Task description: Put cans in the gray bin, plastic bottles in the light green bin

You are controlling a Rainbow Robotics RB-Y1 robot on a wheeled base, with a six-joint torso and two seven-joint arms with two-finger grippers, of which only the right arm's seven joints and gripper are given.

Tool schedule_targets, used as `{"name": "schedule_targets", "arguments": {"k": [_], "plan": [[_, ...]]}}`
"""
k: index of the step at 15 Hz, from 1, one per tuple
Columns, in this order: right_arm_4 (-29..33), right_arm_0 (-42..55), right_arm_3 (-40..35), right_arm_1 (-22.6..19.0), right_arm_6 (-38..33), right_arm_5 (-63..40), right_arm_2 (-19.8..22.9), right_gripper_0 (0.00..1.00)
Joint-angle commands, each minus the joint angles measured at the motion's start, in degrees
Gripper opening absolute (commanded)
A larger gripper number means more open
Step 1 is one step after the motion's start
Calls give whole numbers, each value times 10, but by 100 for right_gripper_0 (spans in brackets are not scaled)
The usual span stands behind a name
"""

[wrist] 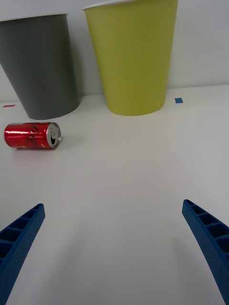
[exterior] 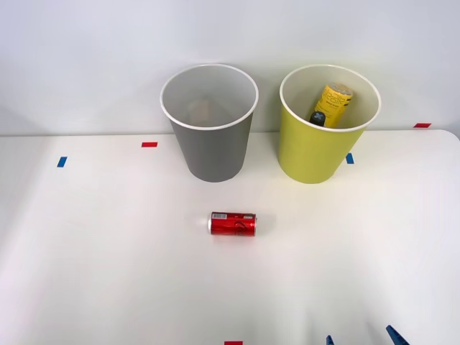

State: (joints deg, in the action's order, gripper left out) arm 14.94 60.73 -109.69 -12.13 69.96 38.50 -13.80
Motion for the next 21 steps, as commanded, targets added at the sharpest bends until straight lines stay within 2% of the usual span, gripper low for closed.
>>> {"name": "schedule_targets", "arguments": {"k": [1,21], "plan": [[0,0,0,0,0,0,0,100],[0,0,0,0,0,0,0,100]]}}
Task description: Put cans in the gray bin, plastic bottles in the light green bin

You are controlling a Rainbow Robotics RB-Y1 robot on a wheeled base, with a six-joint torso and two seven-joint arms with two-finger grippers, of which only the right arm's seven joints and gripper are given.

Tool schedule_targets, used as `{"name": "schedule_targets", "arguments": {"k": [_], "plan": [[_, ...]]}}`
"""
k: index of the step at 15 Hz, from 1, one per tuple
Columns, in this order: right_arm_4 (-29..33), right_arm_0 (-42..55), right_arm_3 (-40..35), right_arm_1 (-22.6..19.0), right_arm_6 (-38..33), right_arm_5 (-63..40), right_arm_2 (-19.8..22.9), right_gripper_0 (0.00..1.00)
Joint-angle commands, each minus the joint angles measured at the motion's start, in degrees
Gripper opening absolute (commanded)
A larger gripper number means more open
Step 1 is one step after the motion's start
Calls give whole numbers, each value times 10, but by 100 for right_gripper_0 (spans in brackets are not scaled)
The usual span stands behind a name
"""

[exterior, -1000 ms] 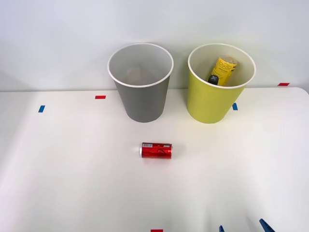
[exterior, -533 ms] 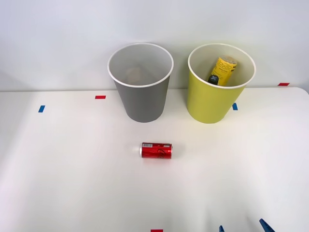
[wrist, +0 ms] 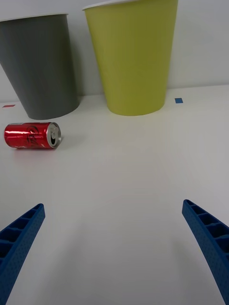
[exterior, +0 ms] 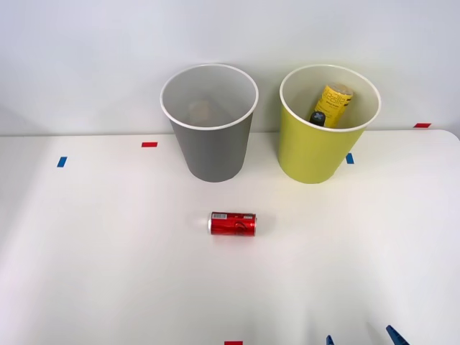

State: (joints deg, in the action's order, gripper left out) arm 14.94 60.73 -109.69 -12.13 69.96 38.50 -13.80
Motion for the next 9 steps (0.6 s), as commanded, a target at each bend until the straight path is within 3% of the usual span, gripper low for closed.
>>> {"name": "schedule_targets", "arguments": {"k": [1,9], "plan": [[0,0,0,0,0,0,0,100],[0,0,0,0,0,0,0,100]]}}
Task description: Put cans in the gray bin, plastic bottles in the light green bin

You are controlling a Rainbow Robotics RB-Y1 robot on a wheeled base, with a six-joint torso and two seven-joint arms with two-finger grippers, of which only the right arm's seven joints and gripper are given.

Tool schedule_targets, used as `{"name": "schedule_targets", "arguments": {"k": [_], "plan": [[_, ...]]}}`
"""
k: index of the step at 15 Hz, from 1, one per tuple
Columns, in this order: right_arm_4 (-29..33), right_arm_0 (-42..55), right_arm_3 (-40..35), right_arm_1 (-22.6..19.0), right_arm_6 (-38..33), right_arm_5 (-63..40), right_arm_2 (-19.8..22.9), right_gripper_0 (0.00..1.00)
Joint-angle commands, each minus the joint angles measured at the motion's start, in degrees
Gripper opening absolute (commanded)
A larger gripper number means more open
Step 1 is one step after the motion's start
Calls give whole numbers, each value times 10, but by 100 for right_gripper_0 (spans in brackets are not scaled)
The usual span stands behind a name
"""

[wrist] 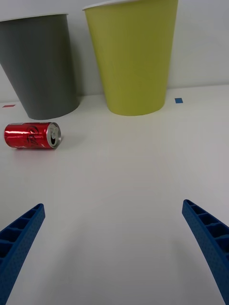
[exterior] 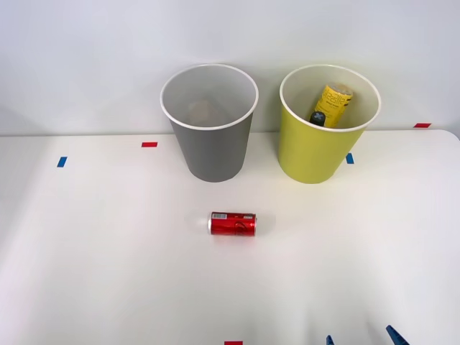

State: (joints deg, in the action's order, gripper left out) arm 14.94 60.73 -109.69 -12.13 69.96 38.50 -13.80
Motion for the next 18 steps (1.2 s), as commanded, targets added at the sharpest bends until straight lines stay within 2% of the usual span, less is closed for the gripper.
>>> {"name": "schedule_targets", "arguments": {"k": [1,18], "plan": [[0,0,0,0,0,0,0,100],[0,0,0,0,0,0,0,100]]}}
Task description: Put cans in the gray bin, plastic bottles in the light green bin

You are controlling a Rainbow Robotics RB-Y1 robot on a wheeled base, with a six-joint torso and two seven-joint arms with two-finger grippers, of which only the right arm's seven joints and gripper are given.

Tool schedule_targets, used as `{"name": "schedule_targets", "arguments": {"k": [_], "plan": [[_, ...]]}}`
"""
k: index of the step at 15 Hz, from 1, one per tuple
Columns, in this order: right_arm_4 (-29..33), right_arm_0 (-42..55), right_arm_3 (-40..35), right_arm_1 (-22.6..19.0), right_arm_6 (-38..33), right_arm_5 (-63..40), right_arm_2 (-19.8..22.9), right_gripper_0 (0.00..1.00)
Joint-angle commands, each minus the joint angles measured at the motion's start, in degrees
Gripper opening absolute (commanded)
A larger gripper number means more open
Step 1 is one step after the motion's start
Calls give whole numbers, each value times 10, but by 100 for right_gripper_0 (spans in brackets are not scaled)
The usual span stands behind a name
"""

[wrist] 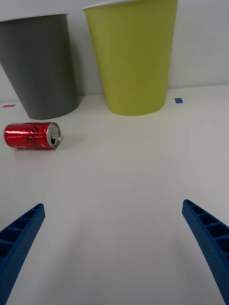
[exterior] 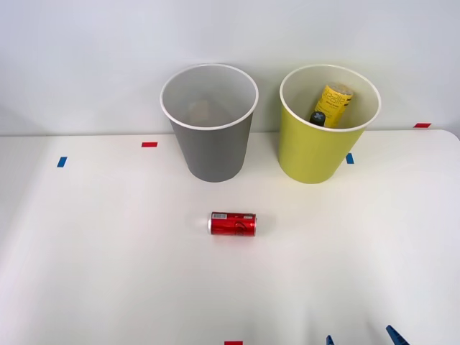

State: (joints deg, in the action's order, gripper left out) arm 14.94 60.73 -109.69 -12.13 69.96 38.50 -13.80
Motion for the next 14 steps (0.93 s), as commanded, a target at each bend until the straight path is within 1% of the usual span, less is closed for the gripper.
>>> {"name": "schedule_targets", "arguments": {"k": [1,14], "plan": [[0,0,0,0,0,0,0,100],[0,0,0,0,0,0,0,100]]}}
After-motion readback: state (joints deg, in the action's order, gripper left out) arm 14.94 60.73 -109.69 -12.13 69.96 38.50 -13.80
